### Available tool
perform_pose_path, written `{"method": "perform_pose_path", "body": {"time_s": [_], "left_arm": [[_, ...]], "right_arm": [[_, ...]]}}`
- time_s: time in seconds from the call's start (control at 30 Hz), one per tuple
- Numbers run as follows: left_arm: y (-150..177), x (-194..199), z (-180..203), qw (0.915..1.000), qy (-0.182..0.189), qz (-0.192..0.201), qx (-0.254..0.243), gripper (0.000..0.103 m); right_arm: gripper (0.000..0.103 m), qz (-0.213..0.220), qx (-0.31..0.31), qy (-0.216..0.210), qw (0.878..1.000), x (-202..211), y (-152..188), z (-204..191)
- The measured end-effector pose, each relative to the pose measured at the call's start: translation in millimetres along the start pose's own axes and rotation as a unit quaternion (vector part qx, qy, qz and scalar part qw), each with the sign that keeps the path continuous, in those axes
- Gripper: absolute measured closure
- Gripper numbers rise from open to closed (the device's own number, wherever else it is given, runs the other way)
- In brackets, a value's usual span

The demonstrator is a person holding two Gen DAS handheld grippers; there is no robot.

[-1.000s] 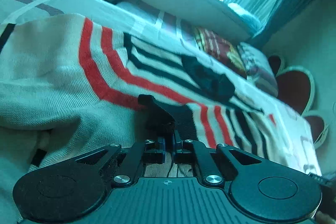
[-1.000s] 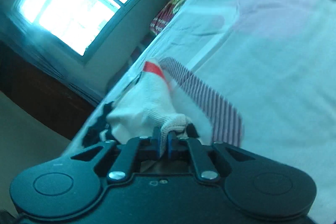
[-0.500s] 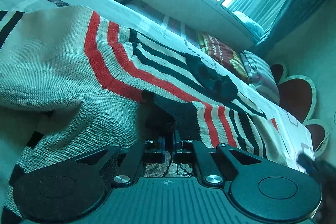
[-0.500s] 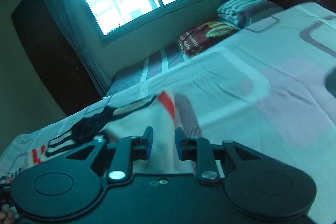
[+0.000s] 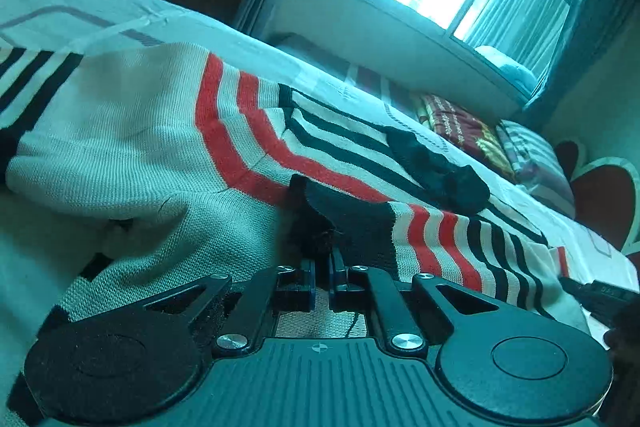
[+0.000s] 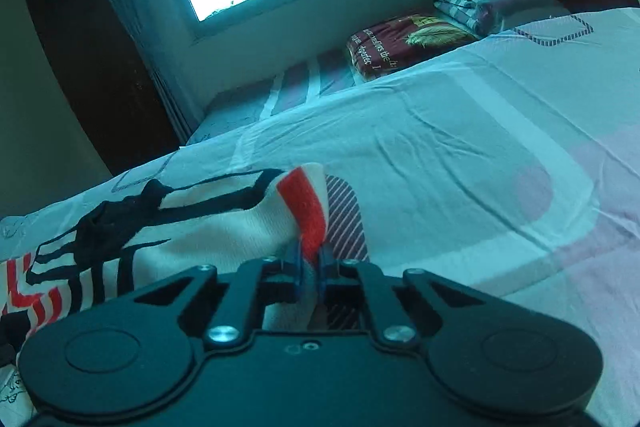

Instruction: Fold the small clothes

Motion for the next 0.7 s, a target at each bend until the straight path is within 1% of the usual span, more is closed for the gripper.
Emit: {"method": "perform_pose_path", "body": {"time_s": [0.07,0.13,0.17,0.2,0.27,0.3,0.37,0.43,0.47,0.5,0.57,0.6,0.63,0.67,0.7], "left_arm": [[0,1,-5,0.9998,0.016,-0.007,0.011,0.097],[0,5,-8,0.9992,0.036,-0.017,0.005,0.094],[0,11,-12,0.9989,0.042,-0.020,0.002,0.091],[-1,19,-17,0.9993,0.034,-0.018,-0.004,0.090],[-13,37,-18,0.9989,-0.004,0.013,-0.046,0.089],[-21,40,-13,0.9979,-0.004,0.024,-0.061,0.089],[-36,33,10,0.9955,0.019,0.032,-0.087,0.088],[-40,12,39,0.9908,0.039,0.018,-0.128,0.064],[-38,0,52,0.9879,0.045,0.007,-0.148,0.038],[-35,-10,62,0.9850,0.044,0.003,-0.167,0.033],[-26,-25,76,0.9756,0.037,-0.004,-0.217,0.033],[-21,-33,74,0.9723,0.022,-0.016,-0.232,0.033],[-16,-38,71,0.9712,0.012,-0.034,-0.235,0.033],[-14,-36,66,0.9712,0.013,-0.025,-0.237,0.033],[-15,-34,62,0.9705,0.008,-0.023,-0.240,0.033]], "right_arm": [[0.094,0.000,0.009,0.006,1.000,2,0,-1],[0.084,0.000,0.008,0.010,1.000,4,0,2],[0.080,0.002,0.010,0.013,1.000,9,-2,4],[0.077,0.012,0.015,0.015,1.000,17,-6,3],[0.080,0.046,0.041,0.010,0.998,37,-16,-4],[0.080,0.053,0.059,0.008,0.997,40,-19,-10],[0.080,0.051,0.090,0.005,0.995,35,-21,-22],[0.080,0.040,0.119,-0.002,0.992,22,-18,-35],[0.081,0.031,0.140,-0.008,0.990,15,-13,-42],[0.083,0.021,0.166,-0.013,0.986,9,-7,-48],[0.083,-0.002,0.220,-0.013,0.975,-4,7,-56],[0.085,-0.006,0.234,-0.009,0.972,-8,10,-54],[0.085,0.003,0.231,0.001,0.973,-8,7,-47],[0.091,0.015,0.217,0.033,0.976,-9,-1,-34],[0.084,0.023,0.194,0.061,0.979,-9,-9,-19]]}}
Point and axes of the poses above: each gripper's, at about its wrist camera, not at the fingertips, and x roughly against the way its jaws point, z to its right, y to its underside, the point moved 8 cm from there along -x, roughly the way its jaws point, and after that the axes turned 9 degrees about -x, right-handed, at the moved point
